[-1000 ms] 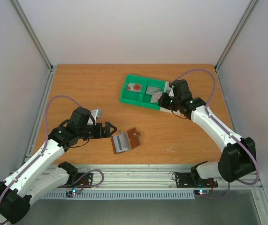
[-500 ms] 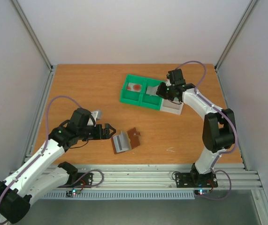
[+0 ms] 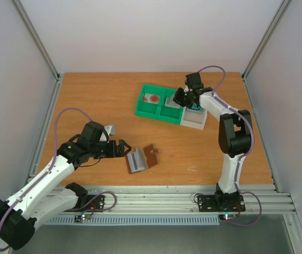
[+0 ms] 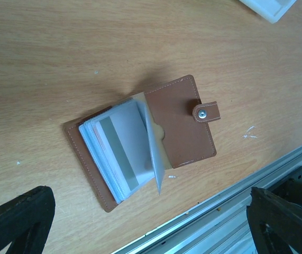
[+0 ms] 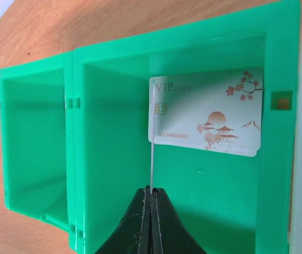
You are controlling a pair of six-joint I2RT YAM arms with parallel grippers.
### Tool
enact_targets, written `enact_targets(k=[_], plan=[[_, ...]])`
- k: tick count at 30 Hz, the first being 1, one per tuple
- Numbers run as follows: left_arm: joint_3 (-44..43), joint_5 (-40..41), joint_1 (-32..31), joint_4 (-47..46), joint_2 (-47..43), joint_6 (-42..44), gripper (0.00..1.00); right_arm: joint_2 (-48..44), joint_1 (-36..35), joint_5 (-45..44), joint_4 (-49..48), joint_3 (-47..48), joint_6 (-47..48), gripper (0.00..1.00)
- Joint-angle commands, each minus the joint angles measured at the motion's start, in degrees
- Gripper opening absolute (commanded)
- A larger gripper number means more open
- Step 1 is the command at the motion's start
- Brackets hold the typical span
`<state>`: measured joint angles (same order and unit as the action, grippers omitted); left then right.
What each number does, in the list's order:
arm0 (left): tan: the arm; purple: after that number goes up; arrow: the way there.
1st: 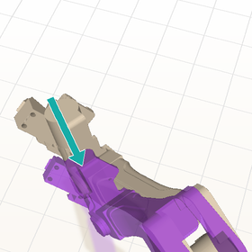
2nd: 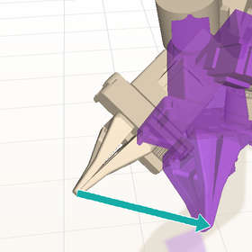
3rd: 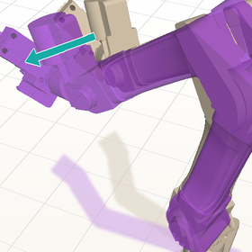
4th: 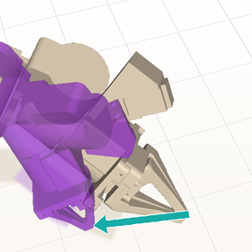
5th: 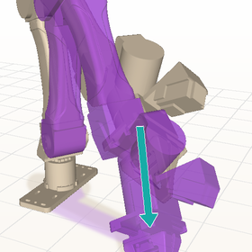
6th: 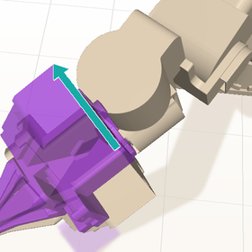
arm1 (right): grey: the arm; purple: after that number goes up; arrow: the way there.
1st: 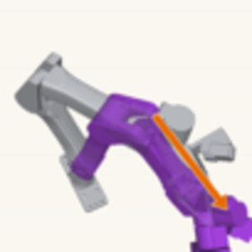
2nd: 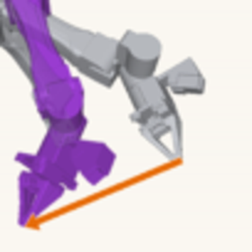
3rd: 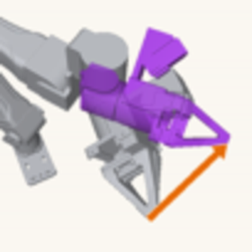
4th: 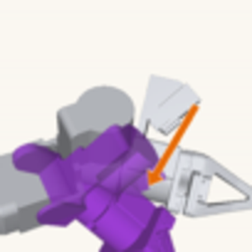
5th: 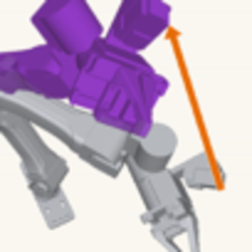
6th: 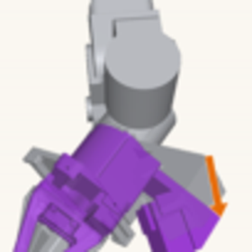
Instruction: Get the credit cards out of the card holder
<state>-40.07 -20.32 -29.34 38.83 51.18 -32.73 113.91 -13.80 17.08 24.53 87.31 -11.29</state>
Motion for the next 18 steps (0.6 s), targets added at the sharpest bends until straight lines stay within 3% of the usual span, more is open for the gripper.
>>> enact_targets(k=[1, 18], plan=[[-1.2, -0.1, 0.0, -0.7, 0.5, 0.6, 0.99, 2.2, 0.6, 0.9, 1.5, 3.3, -0.7, 0.01], [-1.4, -0.1, 0.0, -0.1, 0.5, 0.6, 0.99, 5.8, 0.8, -3.5, 5.4, 6.4, 0.8, 0.13]])
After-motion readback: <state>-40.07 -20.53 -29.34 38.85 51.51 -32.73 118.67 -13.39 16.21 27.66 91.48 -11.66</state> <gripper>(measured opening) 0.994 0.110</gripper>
